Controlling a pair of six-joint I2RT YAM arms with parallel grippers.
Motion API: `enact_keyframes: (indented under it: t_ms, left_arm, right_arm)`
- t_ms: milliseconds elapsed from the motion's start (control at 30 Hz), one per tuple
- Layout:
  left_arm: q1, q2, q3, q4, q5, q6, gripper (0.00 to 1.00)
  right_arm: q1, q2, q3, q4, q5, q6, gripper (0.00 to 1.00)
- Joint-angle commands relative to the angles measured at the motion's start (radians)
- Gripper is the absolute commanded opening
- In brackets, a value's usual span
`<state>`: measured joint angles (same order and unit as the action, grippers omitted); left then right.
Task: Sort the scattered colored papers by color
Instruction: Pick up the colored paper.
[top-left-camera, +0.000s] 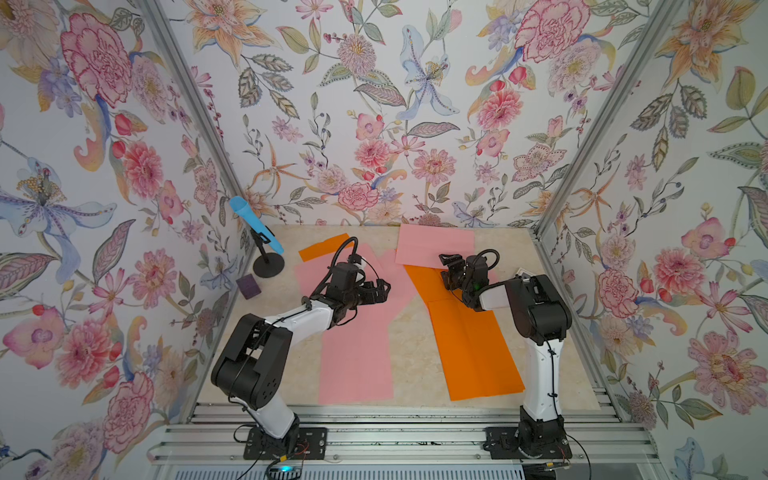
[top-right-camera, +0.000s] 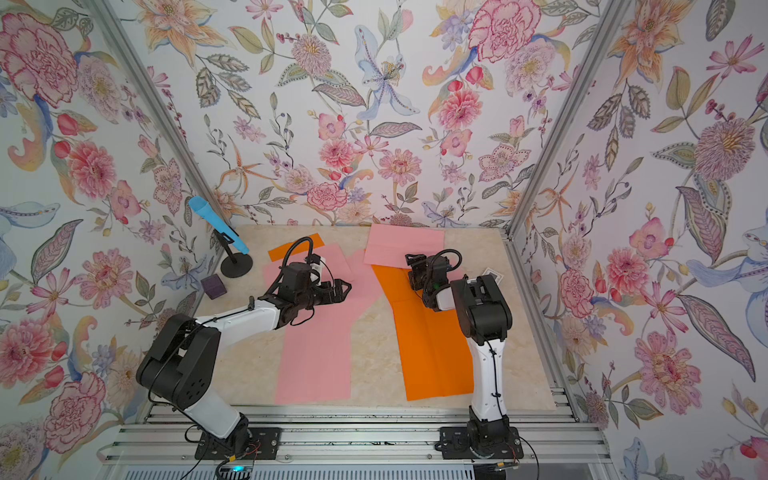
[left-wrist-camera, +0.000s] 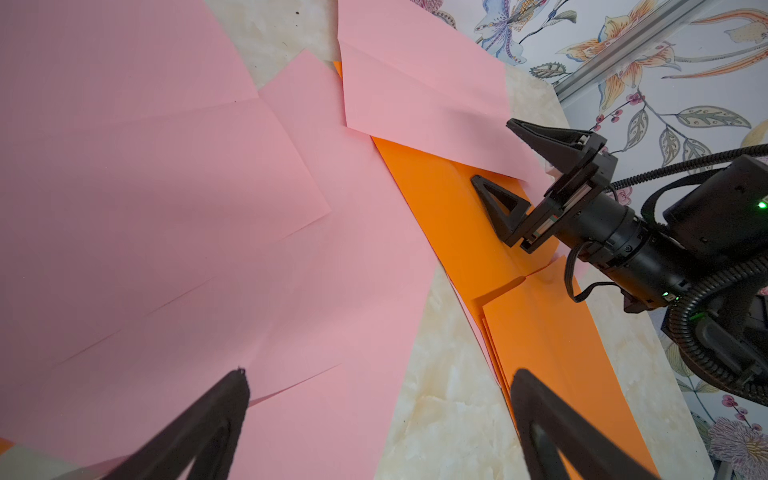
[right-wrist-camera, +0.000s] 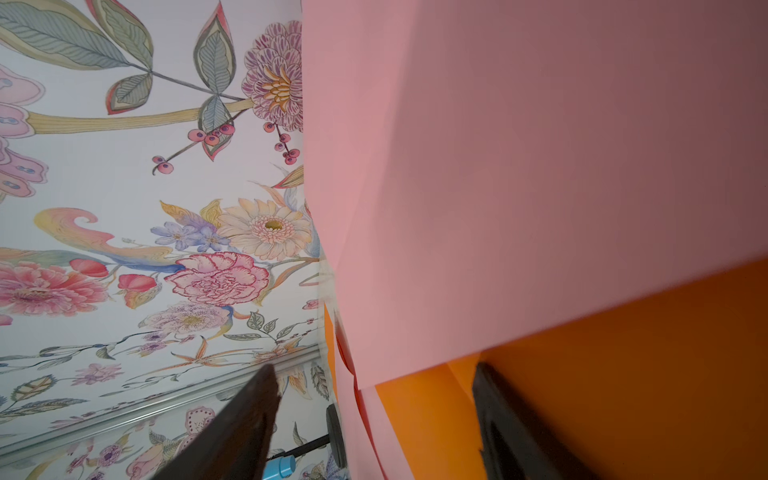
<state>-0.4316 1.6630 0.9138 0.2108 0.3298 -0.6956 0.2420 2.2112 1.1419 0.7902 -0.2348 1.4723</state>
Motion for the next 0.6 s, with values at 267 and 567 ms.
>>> enact_keyframes:
  t_ms: [267, 567]
  left_arm:
    - [0.010, 0.002, 0.014, -0.007, 0.004, 0.008, 1.00]
    - [0.010, -0.005, 0.014, -0.017, 0.000, 0.010, 1.00]
  right_arm:
    - [-0.004, 0.077, 0.089, 0.068, 0.037, 0.052, 0.69]
    - [-0.010, 0.122, 0.134, 0.083, 0.061, 0.048, 0.27]
